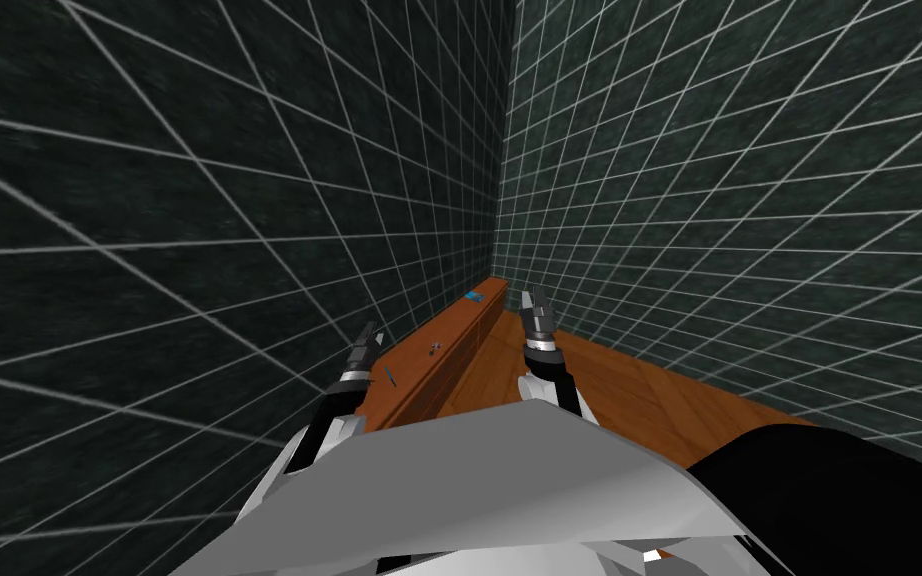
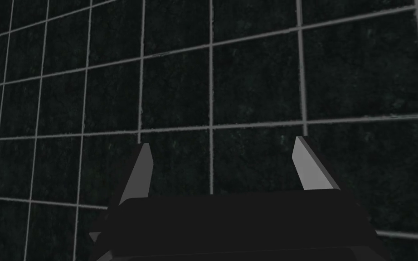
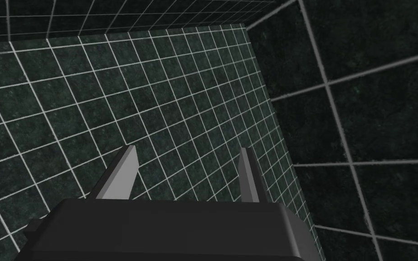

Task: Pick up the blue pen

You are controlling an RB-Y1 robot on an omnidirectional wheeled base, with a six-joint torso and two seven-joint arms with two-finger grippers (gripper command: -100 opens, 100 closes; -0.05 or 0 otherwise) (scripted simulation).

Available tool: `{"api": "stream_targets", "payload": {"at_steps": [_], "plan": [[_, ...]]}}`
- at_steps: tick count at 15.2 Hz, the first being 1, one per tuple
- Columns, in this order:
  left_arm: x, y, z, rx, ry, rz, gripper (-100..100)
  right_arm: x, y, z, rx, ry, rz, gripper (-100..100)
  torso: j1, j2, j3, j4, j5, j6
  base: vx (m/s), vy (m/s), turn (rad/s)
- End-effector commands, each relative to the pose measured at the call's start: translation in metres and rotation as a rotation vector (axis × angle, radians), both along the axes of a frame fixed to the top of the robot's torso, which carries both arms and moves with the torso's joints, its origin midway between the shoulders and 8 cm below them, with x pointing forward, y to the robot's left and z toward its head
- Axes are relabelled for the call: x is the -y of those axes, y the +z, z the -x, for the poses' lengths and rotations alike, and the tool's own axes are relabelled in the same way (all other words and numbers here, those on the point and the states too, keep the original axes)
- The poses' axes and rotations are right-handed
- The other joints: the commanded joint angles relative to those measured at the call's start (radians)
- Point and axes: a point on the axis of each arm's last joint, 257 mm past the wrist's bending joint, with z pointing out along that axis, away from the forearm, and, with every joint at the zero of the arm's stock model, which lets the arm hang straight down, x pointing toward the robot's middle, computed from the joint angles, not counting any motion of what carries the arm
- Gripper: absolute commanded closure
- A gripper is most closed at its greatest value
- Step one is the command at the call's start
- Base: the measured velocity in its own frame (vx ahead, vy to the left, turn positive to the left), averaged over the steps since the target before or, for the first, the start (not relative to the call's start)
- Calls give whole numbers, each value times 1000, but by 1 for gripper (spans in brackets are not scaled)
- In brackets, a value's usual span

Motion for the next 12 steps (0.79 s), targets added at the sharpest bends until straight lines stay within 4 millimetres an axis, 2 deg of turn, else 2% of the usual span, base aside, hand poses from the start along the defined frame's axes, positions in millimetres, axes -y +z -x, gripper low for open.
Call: {"api": "stream_targets", "payload": {"at_steps": [1, 2, 3, 4, 7, 8, 9, 11, 12], "plan": [[-8, -20, -3, -57, 11, -18, -100, 0, 0, 0, 0, 0, 0, 0, 0, 0, 0, 0, 0, 0, -10, 20, -204], [-19, -42, -8, -119, 23, -38, -100, 0, 0, 0, 0, 0, 0, 0, 0, 0, 0, 0, 0, 0, -11, 20, -194], [-19, -45, -8, -124, 25, -37, -100, 0, 0, 0, 0, 0, 0, 0, 0, 0, 0, 0, 0, 0, -13, 20, -153], [-30, -62, -12, -175, 36, -57, -100, 0, 0, 0, 0, 0, 0, 0, 0, 0, 0, 0, 0, -1, -12, 20, -244], [-46, -96, -13, -267, 59, -76, -100, 0, 0, 0, 0, 0, 0, 0, 1, 0, 0, 0, 0, 0, -11, 25, -222], [-46, -96, -13, -267, 59, -76, -100, 0, 0, 0, 0, 0, 0, 0, 1, 0, 0, 0, 0, -1, -8, 21, -61], [-58, -113, -15, -322, 71, -95, -100, 0, 0, 0, 0, 0, 0, 0, 0, 0, 0, 0, 0, -1, -7, 15, -188], [-62, -122, -14, -341, 78, -94, -100, 0, 0, 0, 0, 0, 0, 0, 0, 0, 0, 0, 0, 0, -6, 16, -143], [-75, -142, -14, -403, 93, -112, -100, 0, 0, 0, 0, 0, 0, 0, 0, 0, 0, 0, 0, -1, -4, 15, -195]]}}
